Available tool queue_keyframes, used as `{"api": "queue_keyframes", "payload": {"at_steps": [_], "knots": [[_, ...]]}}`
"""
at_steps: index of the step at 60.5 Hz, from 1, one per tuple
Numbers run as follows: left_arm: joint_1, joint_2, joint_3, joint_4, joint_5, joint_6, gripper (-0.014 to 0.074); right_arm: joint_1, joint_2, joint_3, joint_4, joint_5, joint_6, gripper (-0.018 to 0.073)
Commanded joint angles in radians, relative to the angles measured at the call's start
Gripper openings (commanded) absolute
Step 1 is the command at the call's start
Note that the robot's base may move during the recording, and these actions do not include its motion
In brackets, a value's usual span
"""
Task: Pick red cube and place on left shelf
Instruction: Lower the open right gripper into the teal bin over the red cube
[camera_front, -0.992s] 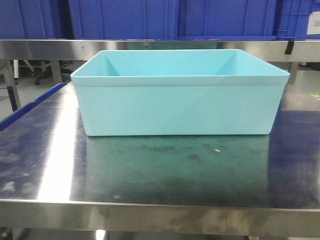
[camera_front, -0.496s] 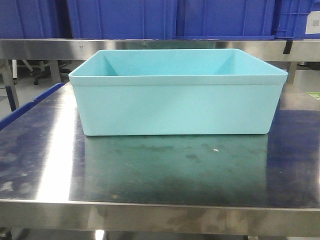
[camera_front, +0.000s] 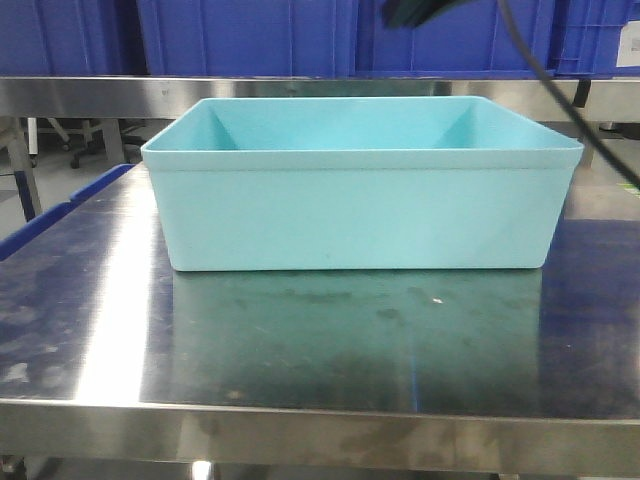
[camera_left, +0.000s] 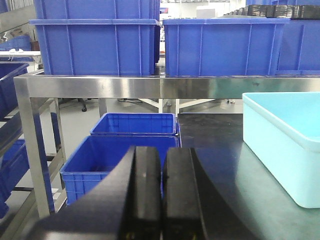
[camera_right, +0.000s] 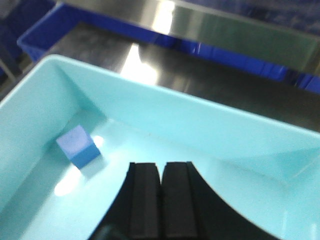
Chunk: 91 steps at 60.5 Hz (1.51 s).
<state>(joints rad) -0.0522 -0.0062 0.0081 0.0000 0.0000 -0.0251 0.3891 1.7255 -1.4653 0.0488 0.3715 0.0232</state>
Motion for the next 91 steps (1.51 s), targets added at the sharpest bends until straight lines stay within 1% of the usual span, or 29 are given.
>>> {"api": "queue_keyframes", "payload": {"at_steps": [1,2,5,6,9,11,27,51,91], "knots": [[0.000,-0.015,0.025,0.000,-0.083,0.000,0.0102,0.008,0.006,-0.088,0.001,0.002,-0.002,0.0232],[0.000,-0.015,0.025,0.000,-0.083,0.000,0.0102,0.009,0.013,-0.096,0.002,0.014,-0.002,0.0273],[0.000,-0.015,0.025,0.000,-0.083,0.000,0.0102,0.013,0.039,-0.122,0.004,0.057,-0.002,0.0437],[0.000,-0.015,0.025,0.000,-0.083,0.000,0.0102,0.013,0.045,-0.128,0.004,0.065,-0.002,0.0472],[0.000,-0.015,0.025,0.000,-0.083,0.000,0.0102,0.015,0.063,-0.143,0.004,0.086,-0.002,0.0561],[0.000,-0.015,0.025,0.000,-0.083,0.000,0.0102,0.015,0.069,-0.147,0.004,0.094,-0.002,0.0574],[0.000,-0.015,0.025,0.000,-0.083,0.000,0.0102,0.015,0.098,-0.148,0.004,0.097,-0.002,0.0510],[0.000,-0.015,0.025,0.000,-0.083,0.000,0.0102,0.015,0.169,-0.148,0.004,0.151,-0.002,0.0511],[0.000,-0.015,0.025,0.000,-0.083,0.000,0.0102,0.015,0.208,-0.148,0.004,0.147,-0.002,0.0511]]}}
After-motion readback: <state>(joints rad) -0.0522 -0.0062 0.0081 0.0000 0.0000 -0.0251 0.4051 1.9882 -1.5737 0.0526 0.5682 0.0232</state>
